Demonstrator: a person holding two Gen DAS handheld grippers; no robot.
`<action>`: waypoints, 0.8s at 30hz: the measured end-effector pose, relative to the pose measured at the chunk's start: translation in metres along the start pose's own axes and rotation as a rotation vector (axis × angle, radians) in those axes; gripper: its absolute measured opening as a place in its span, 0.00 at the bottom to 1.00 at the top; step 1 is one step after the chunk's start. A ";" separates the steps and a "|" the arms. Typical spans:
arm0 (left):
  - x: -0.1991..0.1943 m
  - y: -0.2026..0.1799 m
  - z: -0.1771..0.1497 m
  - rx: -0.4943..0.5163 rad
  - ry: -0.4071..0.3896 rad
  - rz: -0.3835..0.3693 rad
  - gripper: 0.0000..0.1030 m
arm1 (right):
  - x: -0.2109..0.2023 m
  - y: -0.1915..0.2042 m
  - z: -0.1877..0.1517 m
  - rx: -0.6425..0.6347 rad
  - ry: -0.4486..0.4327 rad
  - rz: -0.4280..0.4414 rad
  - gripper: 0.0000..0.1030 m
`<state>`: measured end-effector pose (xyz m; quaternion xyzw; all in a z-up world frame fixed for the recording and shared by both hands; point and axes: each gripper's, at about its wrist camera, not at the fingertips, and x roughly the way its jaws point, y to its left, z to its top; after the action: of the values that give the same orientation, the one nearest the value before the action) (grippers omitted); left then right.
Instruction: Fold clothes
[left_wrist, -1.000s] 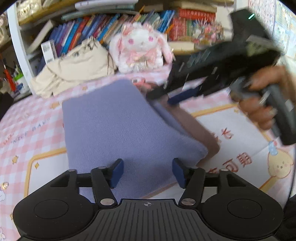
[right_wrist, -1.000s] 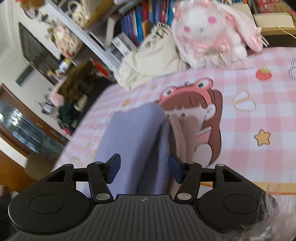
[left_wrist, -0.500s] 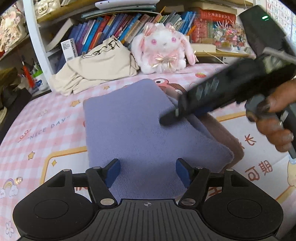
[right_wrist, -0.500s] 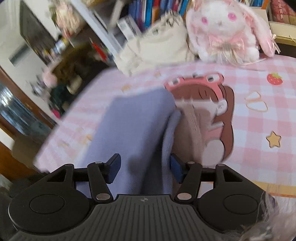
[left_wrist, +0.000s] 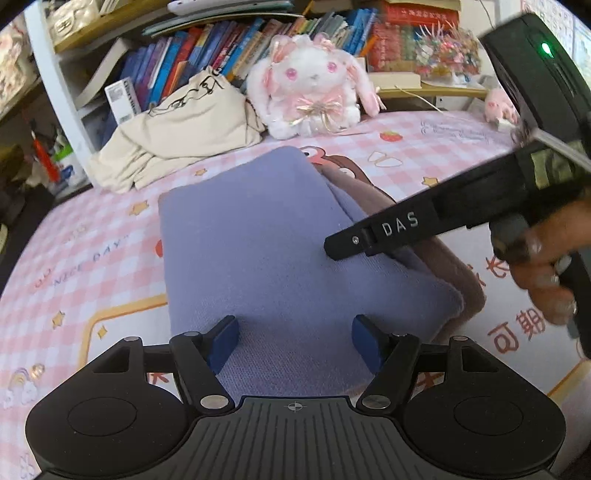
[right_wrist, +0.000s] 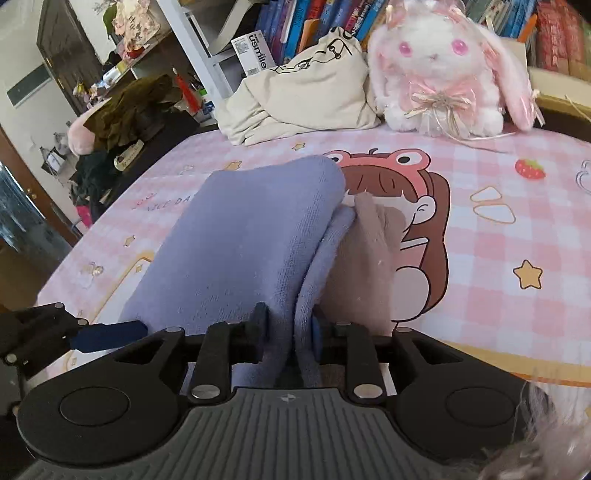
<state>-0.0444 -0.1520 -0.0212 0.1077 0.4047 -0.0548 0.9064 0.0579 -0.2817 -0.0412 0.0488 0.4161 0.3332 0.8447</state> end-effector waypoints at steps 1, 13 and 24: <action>-0.001 0.001 -0.001 -0.007 -0.003 -0.001 0.68 | -0.001 0.001 0.000 -0.013 0.001 -0.004 0.24; -0.043 0.029 -0.011 -0.234 -0.104 0.021 0.88 | -0.045 -0.015 -0.011 0.113 -0.010 -0.015 0.75; -0.033 0.064 -0.026 -0.407 -0.042 -0.011 0.90 | -0.047 -0.036 -0.035 0.295 0.073 0.035 0.78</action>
<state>-0.0734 -0.0827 -0.0042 -0.0811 0.3889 0.0210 0.9175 0.0305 -0.3446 -0.0447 0.1673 0.4901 0.2846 0.8067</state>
